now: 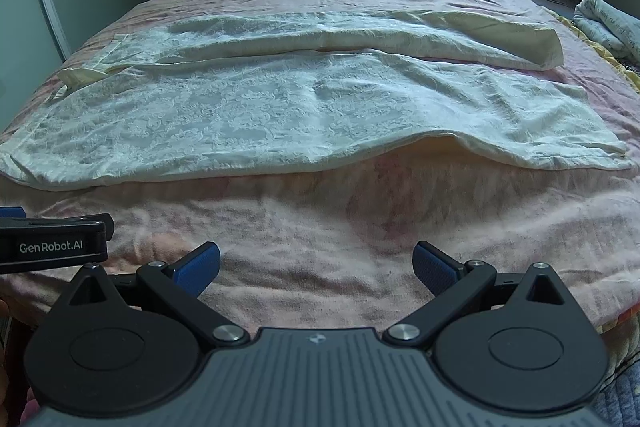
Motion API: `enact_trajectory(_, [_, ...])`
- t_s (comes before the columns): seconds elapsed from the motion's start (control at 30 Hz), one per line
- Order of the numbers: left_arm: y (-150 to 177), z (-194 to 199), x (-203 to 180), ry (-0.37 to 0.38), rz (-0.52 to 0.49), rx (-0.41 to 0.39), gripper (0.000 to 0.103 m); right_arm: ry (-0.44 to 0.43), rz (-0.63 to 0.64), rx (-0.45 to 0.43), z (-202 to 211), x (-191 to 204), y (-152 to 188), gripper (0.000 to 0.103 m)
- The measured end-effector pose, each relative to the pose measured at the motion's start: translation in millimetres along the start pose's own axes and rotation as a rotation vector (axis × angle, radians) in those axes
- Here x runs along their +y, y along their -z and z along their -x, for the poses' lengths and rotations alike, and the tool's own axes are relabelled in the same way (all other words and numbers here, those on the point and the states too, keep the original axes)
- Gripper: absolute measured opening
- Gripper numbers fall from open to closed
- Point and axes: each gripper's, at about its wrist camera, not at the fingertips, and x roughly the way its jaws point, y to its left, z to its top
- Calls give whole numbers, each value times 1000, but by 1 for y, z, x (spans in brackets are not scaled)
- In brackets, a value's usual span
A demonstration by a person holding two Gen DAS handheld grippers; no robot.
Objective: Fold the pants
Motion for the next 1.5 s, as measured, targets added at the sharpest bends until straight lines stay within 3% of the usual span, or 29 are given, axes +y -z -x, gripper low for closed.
enact_trajectory(0.87, [3, -2, 0, -1, -4, 3, 102, -14, 0, 10, -3, 1, 3, 103])
enact_trajectory(1.1, [-9, -3, 13, -8, -11, -17, 102, -33, 7, 15, -8, 1, -4, 103])
enact_trajectory(1.23, [-31, -6, 33, -43, 8, -56, 102, -106, 82, -77, -11, 1, -41, 103])
enact_trajectory(1.37, [-60, -18, 63, -71, 60, -71, 102, -240, 253, -217, -22, 13, -104, 103])
enact_trajectory(1.5, [-89, -38, 89, -84, 99, -55, 102, -421, 421, -158, -74, 35, -181, 103])
